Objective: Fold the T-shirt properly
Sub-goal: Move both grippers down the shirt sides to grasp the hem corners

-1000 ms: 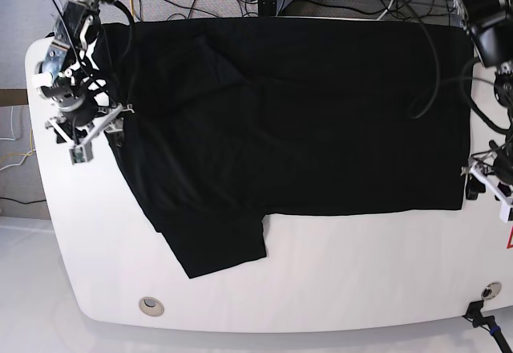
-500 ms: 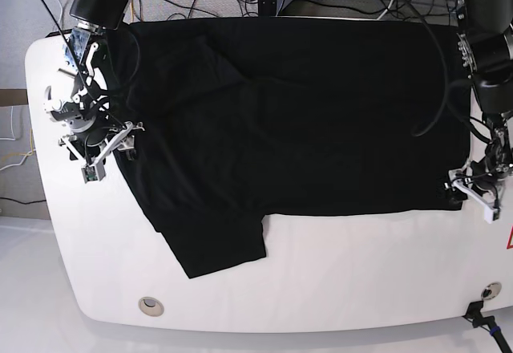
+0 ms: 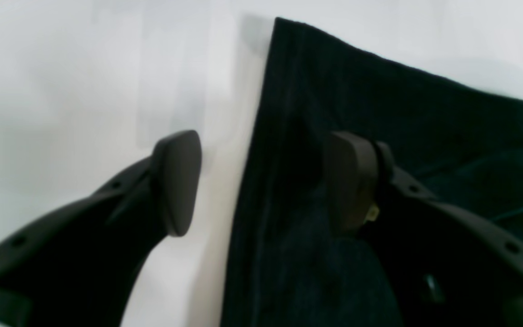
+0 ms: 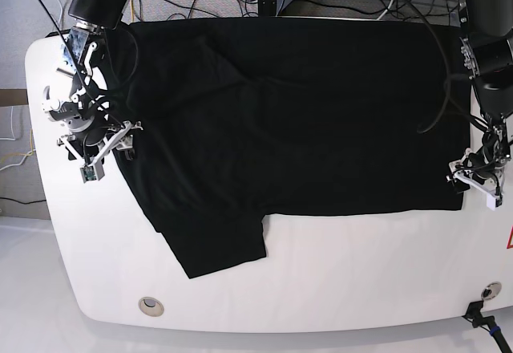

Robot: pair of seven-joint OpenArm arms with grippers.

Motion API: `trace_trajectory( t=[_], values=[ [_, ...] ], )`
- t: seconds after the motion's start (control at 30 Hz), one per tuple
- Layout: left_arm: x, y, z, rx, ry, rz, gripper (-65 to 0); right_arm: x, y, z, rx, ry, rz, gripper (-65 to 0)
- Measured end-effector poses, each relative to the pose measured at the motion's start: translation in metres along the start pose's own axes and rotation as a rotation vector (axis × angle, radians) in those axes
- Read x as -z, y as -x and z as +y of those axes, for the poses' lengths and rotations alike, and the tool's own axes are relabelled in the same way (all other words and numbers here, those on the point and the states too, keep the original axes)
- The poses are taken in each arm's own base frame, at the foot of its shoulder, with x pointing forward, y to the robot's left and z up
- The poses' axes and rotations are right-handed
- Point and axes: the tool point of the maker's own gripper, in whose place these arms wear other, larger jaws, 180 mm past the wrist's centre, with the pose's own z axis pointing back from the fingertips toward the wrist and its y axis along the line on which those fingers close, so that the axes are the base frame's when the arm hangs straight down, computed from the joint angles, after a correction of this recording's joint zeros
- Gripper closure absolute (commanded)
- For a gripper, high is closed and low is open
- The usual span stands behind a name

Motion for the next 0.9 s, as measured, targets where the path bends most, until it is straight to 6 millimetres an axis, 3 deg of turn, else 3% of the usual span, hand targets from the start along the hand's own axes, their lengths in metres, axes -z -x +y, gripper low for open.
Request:
trace_trajectory(
  t=[0.07,0.23,0.37,0.5,0.63,0.9],
  values=[
    [0.002,0.002,-0.005,0.001,0.007,-0.001,-38.3,-0.003,-0.006,0.000,-0.010,0.005,-0.015,-43.6],
    [0.012,0.000,-0.043,-0.006,0.095,-0.026,-38.3,-0.004,-0.009,0.002,-0.010,0.001,-0.027,-43.6],
    [0.014,-0.001,-0.048,-0.014,0.104,-0.034,-36.7,-0.004,-0.009,0.000,-0.014,0.007,-0.026,-43.5],
    [0.014,0.003,-0.047,-0.014,0.099,-0.027,-17.5,-0.002,-0.014,-0.001,-0.010,0.006,-0.035,-43.5],
    [0.013,0.001,-0.054,0.010,0.110,-0.025,0.0,0.018,-0.042,-0.009,0.041,-0.002,-0.056,-43.5],
    [0.012,0.001,-0.053,0.017,0.106,-0.024,0.0,0.065,-0.094,-0.029,0.089,0.006,-0.102,-43.9]
  ],
)
